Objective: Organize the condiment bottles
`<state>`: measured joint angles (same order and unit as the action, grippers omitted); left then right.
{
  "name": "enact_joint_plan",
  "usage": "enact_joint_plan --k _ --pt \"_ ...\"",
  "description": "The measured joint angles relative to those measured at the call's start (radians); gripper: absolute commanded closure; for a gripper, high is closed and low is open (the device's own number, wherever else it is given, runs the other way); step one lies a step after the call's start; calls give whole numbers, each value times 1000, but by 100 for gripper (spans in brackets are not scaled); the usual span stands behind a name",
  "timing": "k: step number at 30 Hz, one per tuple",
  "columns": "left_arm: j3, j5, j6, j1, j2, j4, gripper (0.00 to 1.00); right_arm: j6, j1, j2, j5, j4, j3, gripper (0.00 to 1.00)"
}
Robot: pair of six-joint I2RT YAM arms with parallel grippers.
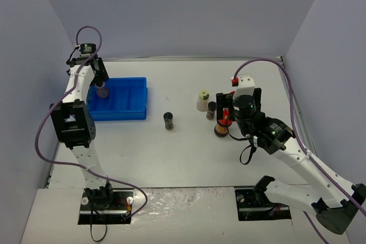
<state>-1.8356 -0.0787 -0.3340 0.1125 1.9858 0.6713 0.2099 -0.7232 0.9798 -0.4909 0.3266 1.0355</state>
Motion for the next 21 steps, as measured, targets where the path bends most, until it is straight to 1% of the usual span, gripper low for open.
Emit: enact_joint_plan --k 3,5,10,17,21 --pt "1 8 0 0 17 -21 75 -7 3 15 11 -13 0 0" --pt "1 18 0 1 29 -38 66 -11 3 28 15 -21 1 0" --pt "1 35 -3 1 64 -60 49 -22 4 66 26 -32 13 0" --pt "17 37 -10 1 80 -65 30 -25 4 88 44 -34 36 0" --pt "17 38 -11 1 80 -64 17 -25 11 132 59 -41 70 0"
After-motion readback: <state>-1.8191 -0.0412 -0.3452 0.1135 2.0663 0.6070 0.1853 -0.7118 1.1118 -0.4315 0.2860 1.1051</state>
